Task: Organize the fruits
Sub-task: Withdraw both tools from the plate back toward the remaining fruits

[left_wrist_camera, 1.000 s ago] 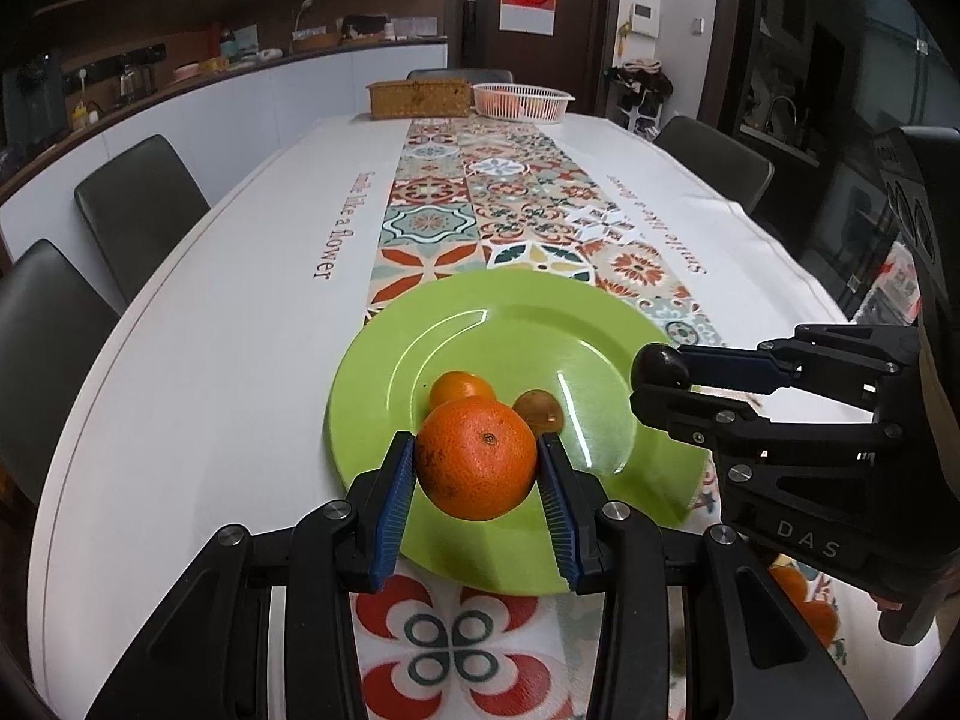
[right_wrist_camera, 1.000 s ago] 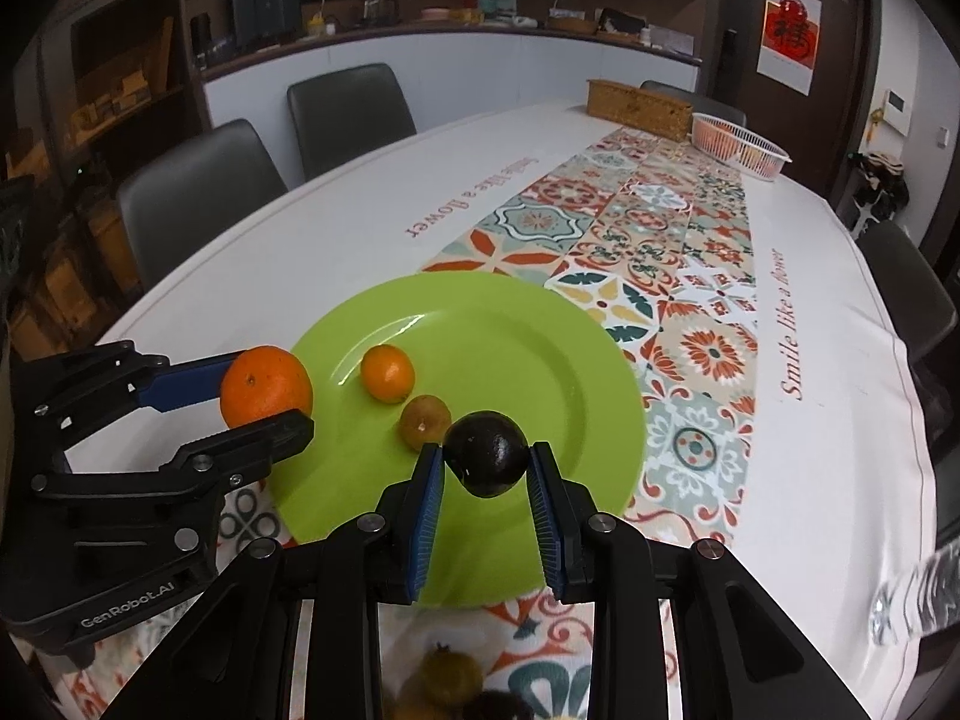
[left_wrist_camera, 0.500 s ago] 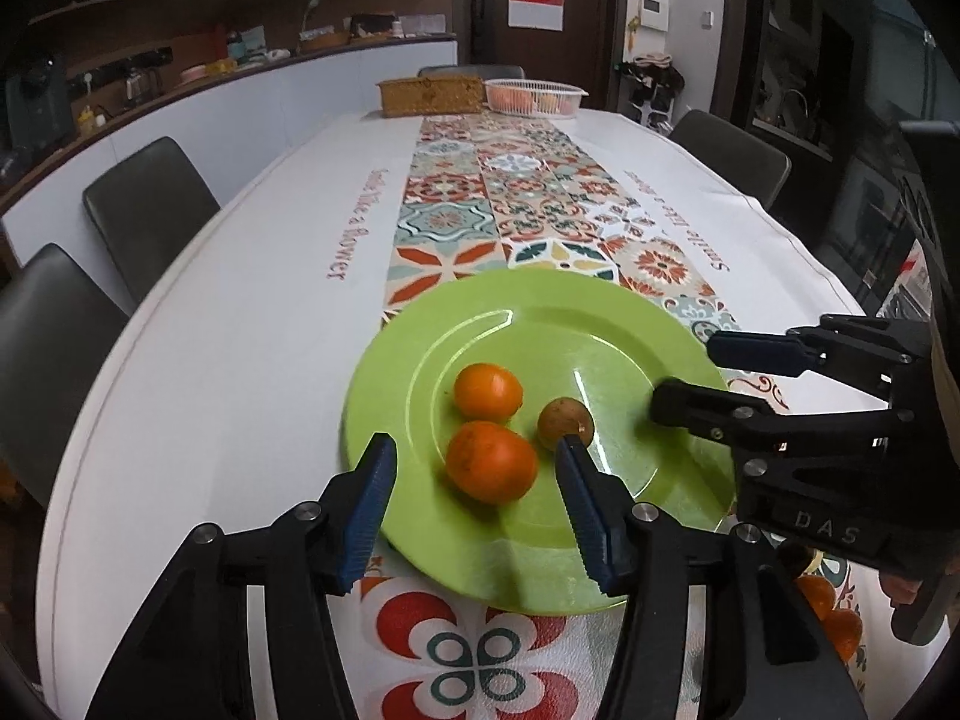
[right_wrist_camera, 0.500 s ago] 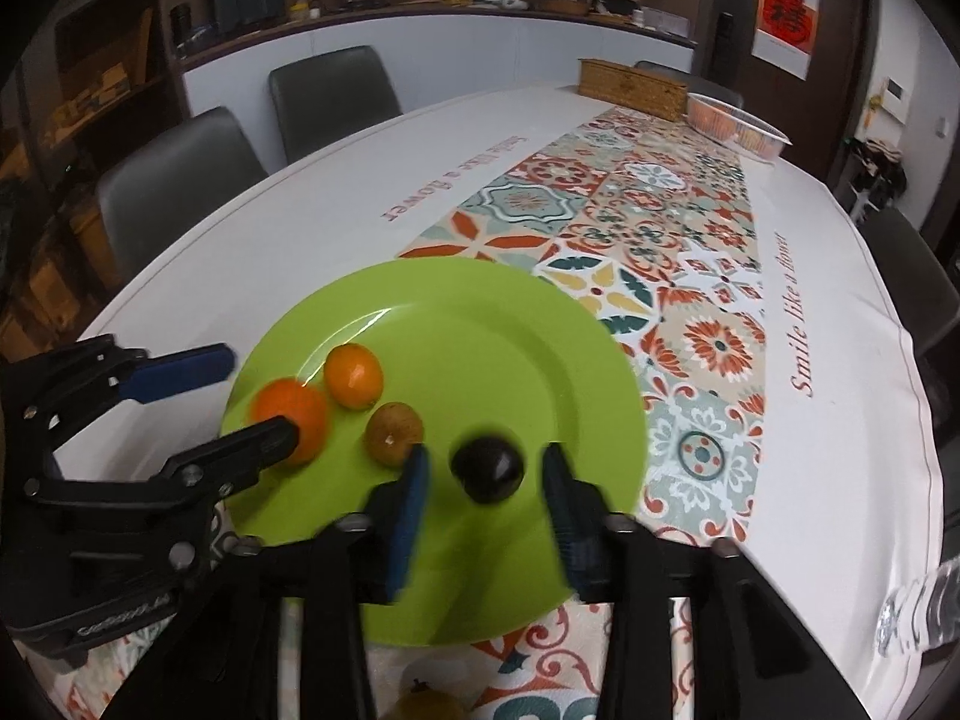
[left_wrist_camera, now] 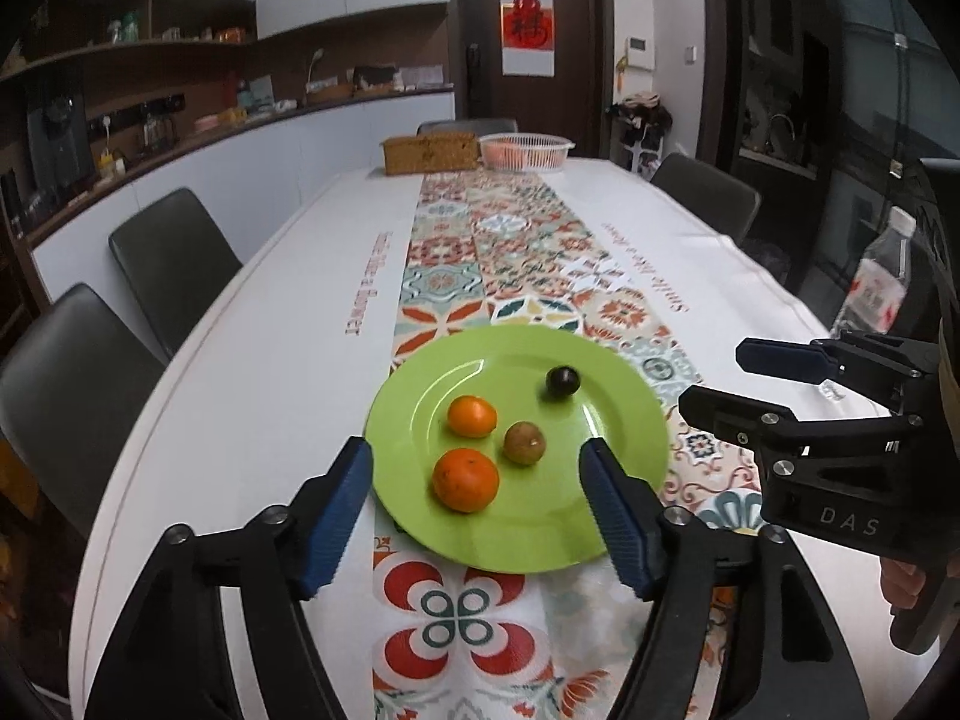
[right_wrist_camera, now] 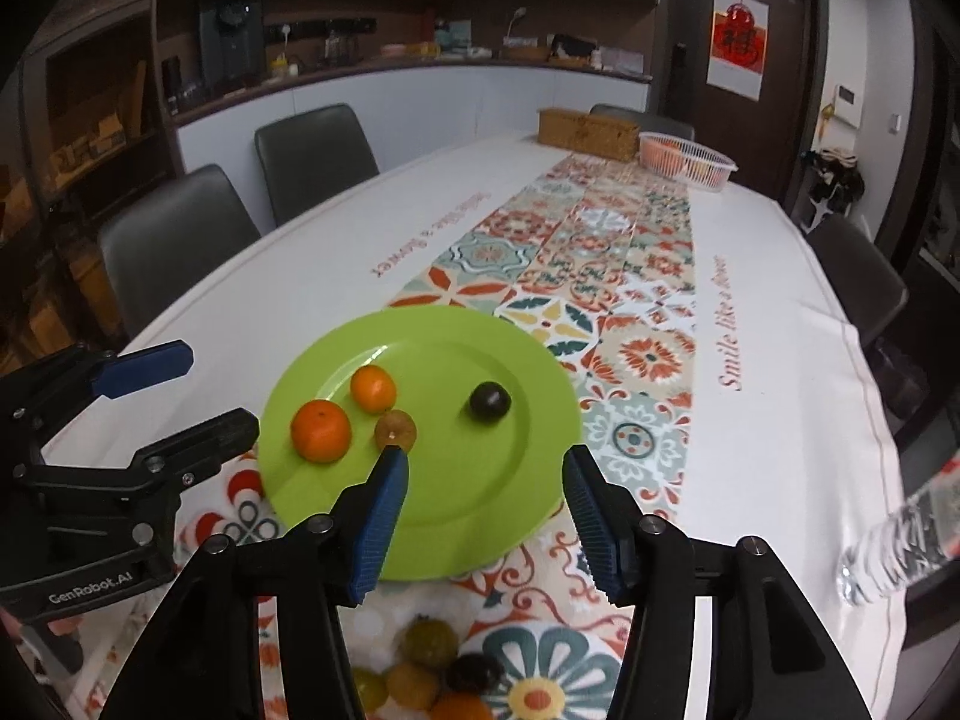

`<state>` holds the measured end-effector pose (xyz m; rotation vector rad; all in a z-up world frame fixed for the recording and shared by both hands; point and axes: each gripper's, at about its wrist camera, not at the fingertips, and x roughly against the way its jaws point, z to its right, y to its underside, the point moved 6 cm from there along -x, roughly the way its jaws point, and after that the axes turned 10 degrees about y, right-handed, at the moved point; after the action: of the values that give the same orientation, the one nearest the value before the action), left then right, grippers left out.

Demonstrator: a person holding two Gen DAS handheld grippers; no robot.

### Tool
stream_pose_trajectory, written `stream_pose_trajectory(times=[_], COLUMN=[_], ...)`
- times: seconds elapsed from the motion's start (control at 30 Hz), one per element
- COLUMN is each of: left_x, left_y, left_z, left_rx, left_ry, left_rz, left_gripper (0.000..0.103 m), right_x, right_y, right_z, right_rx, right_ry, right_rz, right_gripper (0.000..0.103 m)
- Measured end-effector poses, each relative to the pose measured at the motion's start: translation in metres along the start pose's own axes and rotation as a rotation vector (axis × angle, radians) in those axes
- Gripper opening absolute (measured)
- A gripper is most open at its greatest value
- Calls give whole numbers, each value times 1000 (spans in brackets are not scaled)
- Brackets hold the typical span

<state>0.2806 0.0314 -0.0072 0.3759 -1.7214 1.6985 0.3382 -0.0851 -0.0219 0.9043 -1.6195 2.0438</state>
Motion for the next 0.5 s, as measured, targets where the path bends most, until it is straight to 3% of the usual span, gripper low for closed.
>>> stream_pose_trajectory(times=[0.23, 0.5], left_x=[31, 52], left_y=[-1, 11], left_z=[12, 28], left_rx=[-6, -40], left_ry=[-7, 10], left_rz=[37, 50], left_gripper=[83, 86], right_x=[40, 72], right_y=[4, 18], right_z=[7, 9], right_rx=[-33, -33], right_ry=[20, 56], right_rz=[57, 90], right_gripper=[62, 62])
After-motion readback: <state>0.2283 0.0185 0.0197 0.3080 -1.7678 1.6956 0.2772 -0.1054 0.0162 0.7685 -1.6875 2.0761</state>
